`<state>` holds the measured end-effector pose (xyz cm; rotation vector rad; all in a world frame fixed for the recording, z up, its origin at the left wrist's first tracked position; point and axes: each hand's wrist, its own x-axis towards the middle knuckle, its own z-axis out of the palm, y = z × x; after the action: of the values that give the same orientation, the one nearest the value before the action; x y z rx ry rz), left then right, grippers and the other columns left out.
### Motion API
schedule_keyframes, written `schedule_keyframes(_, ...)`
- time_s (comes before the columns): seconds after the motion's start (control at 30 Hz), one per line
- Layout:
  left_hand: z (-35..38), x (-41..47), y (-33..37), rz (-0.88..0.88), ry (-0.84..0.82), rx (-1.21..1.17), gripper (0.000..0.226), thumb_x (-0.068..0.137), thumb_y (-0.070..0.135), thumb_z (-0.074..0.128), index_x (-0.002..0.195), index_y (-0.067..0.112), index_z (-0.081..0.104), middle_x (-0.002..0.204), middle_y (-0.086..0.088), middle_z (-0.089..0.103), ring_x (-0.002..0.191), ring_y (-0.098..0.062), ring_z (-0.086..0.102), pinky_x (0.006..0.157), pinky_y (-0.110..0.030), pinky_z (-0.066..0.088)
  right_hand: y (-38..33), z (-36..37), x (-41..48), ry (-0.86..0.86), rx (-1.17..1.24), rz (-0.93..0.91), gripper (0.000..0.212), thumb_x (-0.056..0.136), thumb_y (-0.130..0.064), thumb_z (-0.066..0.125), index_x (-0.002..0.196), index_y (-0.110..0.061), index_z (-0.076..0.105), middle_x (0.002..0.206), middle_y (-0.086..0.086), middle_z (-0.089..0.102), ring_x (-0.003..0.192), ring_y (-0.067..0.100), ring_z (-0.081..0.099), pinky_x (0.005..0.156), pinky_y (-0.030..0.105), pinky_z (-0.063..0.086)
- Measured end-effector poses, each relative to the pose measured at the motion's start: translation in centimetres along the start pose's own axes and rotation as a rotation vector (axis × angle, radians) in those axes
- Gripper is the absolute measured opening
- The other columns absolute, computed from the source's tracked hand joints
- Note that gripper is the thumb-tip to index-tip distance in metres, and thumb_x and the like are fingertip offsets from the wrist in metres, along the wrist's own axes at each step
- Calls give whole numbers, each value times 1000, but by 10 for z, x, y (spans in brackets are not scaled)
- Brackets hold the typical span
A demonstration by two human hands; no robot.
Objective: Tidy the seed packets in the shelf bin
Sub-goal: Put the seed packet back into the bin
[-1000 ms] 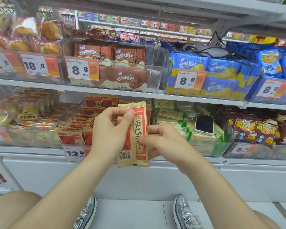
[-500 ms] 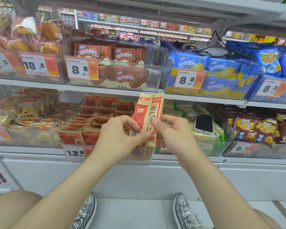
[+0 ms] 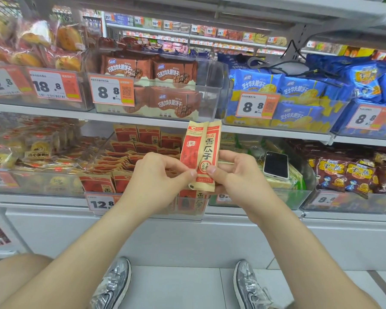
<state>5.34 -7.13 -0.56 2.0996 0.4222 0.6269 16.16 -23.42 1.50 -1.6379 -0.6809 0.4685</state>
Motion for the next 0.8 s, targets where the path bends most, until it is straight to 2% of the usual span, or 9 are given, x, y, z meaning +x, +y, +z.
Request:
schedule_keyframes(0.17,-2,1,-1,-17,-32,-44,11,95,39,81,87,32,87,83,20,80,75,2,72,59,-15,49,0,-1,0,-4,28,11,34,107,-8,62,141,-16,62,104,-1,83,95,18,81,82,42,68)
schedule_keyframes(0.3,-2,2,-2,-36,-37,-61,11,95,39,81,88,33,87,87,18,81,83,-8,76,72,-31,60,0,-1,-1,-6,90,31,34,107,-7,62,141,-15,62,104,3,83,93,22,82,75,38,68)
schedule_keyframes(0.43,2,1,0,-70,-46,-165,2,99,31,78,97,30,78,104,11,80,89,-13,79,80,-35,65,-3,-2,-2,-60,162,37,28,111,-12,55,137,-13,66,108,9,83,96,30,81,79,41,68)
schedule_keyframes(0.5,3,0,4,-93,-65,-229,12,100,40,73,101,29,75,107,12,79,94,-11,78,82,-33,65,-2,-5,-3,-88,140,18,28,112,-12,54,136,-14,67,111,8,82,100,28,81,82,41,68)
schedule_keyframes(0.6,0,-4,9,-86,-95,-256,47,84,69,71,101,26,75,105,17,80,96,-2,75,82,-30,62,-2,-4,-5,-70,125,2,26,104,-14,69,130,-9,71,106,10,83,99,27,81,86,42,67)
schedule_keyframes(0.67,0,-5,8,-73,-99,-280,54,77,68,81,99,19,72,103,12,81,93,-11,78,81,-36,64,-1,-3,-6,-10,137,-6,26,98,-20,77,118,-4,75,98,13,83,93,28,82,83,41,67)
schedule_keyframes(0.73,2,-5,6,-71,-105,-308,52,77,63,88,97,17,73,102,5,81,94,-24,79,87,-47,66,-2,-3,-7,39,92,-17,26,97,-26,78,105,-1,77,88,14,82,84,28,82,77,38,68)
schedule_keyframes(0.8,4,-4,5,-74,-118,-311,45,80,59,86,94,18,75,99,5,81,88,-20,77,84,-44,65,-1,-2,-8,44,34,-40,26,100,-27,74,100,-1,78,84,14,82,80,27,82,71,35,68)
